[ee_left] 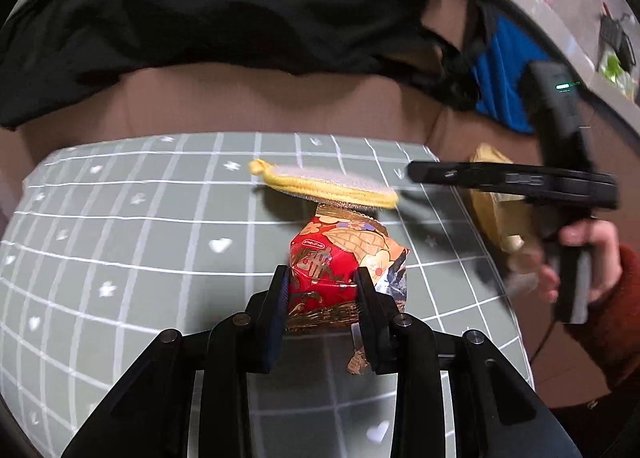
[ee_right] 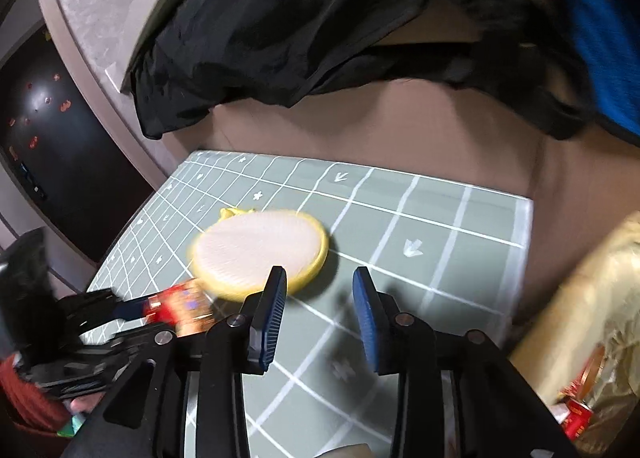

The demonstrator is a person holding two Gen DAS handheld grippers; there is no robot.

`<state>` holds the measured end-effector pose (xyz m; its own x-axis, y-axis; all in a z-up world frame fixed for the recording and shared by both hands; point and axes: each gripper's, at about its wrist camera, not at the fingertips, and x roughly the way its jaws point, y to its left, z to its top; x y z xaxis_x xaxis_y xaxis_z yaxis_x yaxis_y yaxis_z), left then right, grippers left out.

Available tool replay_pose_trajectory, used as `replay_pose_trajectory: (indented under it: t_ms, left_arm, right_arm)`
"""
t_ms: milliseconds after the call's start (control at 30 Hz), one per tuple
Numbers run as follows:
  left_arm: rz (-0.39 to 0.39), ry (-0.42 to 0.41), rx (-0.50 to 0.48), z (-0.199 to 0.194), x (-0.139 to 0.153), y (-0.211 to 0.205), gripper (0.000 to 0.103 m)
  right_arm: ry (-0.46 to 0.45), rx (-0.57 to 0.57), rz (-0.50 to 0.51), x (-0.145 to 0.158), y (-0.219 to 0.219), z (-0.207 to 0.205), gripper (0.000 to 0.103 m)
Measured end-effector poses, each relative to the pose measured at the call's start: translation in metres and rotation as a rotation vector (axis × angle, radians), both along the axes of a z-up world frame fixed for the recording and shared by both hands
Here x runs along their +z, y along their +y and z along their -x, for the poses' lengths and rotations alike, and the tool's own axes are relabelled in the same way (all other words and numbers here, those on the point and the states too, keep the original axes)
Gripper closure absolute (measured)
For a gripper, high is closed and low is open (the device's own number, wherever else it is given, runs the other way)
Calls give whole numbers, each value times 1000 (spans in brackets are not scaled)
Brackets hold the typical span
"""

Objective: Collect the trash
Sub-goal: 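Grasp the yellow-rimmed round sponge with the right tool while the left holds the wrapper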

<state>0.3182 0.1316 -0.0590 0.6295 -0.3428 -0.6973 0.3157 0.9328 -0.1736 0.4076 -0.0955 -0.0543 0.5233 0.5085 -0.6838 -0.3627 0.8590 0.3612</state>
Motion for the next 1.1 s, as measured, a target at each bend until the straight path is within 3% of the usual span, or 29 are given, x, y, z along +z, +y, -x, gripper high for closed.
replay_pose_trajectory:
  t_ms: [200, 467, 600, 667, 733, 1100]
  left_arm:
    - [54, 41, 78, 11, 11, 51, 70]
    - [107, 36, 235, 29, 9, 121, 70]
    - [147, 43, 308, 34, 6, 150, 70]
    - [159, 42, 329, 37, 5, 158, 70]
    - [161, 37, 340, 41, 5, 163, 70]
    - [187, -28, 426, 82, 13, 197, 70]
  right_arm:
    - [73, 5, -15, -12, 31, -26, 70]
    - [124, 96, 100, -33, 79, -31, 65]
    - [84, 109, 168, -32, 91, -28, 67]
    - [78, 125, 171, -31, 96, -26, 84]
    - [38, 144, 200, -22, 107, -18, 89]
    - [-128, 317, 271, 41, 179, 55, 90]
